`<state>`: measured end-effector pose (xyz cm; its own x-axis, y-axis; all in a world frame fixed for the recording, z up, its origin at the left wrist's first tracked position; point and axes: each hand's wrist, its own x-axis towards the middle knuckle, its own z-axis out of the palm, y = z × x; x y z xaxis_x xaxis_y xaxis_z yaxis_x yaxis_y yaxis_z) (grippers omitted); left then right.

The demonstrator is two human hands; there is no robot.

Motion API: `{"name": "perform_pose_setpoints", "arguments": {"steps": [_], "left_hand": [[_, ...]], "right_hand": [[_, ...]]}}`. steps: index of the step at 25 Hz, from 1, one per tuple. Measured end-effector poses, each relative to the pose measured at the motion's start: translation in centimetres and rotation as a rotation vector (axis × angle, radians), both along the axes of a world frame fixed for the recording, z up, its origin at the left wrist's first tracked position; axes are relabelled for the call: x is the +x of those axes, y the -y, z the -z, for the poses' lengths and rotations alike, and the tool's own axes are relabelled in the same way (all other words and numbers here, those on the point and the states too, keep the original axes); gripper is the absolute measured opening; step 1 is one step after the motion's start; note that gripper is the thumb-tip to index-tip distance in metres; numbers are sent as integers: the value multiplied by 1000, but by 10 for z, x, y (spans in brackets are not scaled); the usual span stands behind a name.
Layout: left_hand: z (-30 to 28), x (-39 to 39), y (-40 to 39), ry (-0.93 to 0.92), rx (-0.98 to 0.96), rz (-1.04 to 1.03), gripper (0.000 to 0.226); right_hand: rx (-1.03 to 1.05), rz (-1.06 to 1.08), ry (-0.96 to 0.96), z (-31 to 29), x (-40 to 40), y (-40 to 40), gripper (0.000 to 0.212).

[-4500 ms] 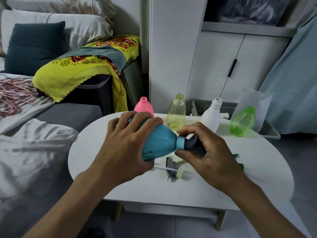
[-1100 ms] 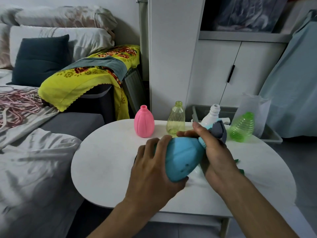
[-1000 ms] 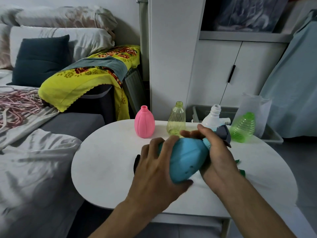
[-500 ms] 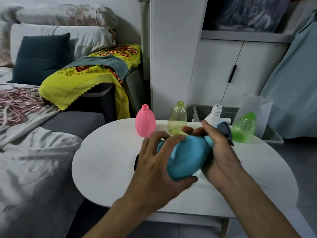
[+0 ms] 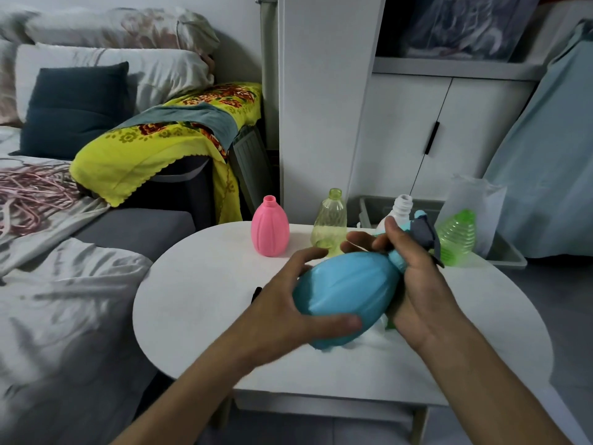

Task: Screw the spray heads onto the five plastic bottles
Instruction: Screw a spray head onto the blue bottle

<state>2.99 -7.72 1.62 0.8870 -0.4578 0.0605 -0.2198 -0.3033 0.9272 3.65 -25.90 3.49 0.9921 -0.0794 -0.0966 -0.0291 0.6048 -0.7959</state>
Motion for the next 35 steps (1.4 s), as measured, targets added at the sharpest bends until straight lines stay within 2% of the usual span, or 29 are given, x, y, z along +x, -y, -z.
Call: {"name": "perform_pose_setpoints", "arguments": {"steps": [1, 2, 5, 6, 9, 10, 11, 14, 16, 19, 23, 24, 26, 29, 32, 35], "left_hand": [[-1, 3, -5, -92, -55, 35, 81], [-1, 2, -6, -52, -33, 23, 79], [12, -11, 9, 344, 166, -172, 93], [15, -12, 12, 355, 173, -170, 96], [8, 1, 3, 4, 65, 24, 91], [7, 4, 0, -29, 52, 52, 90], [8, 5, -1, 3, 67, 27, 91], [18, -10, 13, 284, 180, -133, 91], [28, -14, 20, 363, 184, -179, 91], [29, -7, 15, 292, 220, -155, 98], [39, -4, 21, 478, 344, -119, 109], [40, -3, 23, 472, 341, -125, 111], [41, 0, 21, 416, 318, -118, 113], [41, 0, 18, 387, 277, -139, 105], [41, -11, 25, 456, 280, -186, 107], [44, -13, 25, 433, 251, -216, 104]], "right_hand": [[-9, -28, 14, -2, -1, 1, 34], [-27, -37, 20, -3, -2, 0, 34], [-32, 19, -11, -3, -2, 0, 35], [-40, 33, -12, -2, -3, 1, 36], [-138, -17, 25, -1, -5, 2, 38], [-168, -31, 42, -1, -6, 0, 39], [-196, -20, 48, 0, -7, -2, 40], [-230, 91, 11, 1, -4, -7, 44], [-233, 138, -8, 2, -3, -7, 45], [-286, 166, -39, 5, -1, -10, 45], [-370, 369, -105, 15, 0, -18, 45], [-372, 378, -88, 15, -1, -19, 45], [-335, 323, -65, 13, -1, -18, 47], [-332, 224, -82, 9, -2, -19, 45], [-413, 255, -69, 10, -4, -23, 42], [-464, 282, -55, 11, -5, -27, 31]]}}
